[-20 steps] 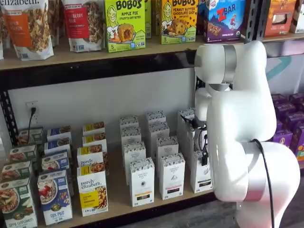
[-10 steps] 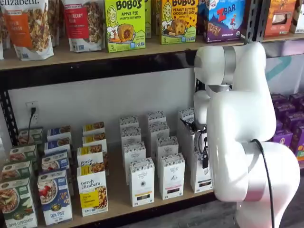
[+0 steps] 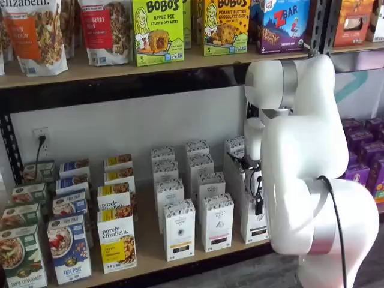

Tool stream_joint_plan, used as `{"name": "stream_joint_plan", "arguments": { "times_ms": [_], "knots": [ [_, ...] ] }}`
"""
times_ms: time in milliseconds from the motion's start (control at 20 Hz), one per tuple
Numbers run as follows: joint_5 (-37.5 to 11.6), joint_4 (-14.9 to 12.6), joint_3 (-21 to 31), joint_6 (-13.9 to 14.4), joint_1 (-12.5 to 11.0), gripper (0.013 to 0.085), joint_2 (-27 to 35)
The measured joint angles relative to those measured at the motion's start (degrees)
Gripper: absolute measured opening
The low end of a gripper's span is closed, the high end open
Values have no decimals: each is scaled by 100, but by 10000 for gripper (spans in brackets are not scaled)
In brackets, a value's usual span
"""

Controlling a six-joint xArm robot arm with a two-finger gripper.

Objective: Pick up the white box with a green strip in the middle, on the bottom shelf, the sixth box from the left

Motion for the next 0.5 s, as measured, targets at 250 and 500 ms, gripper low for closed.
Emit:
{"name": "stream_joint_plan", "arguments": {
  "times_ms": [250, 500],
  "knots": [
    [-52, 45, 20, -51, -16, 770, 8],
    [-112, 94, 60, -111, -34, 690, -10]
  ]
}}
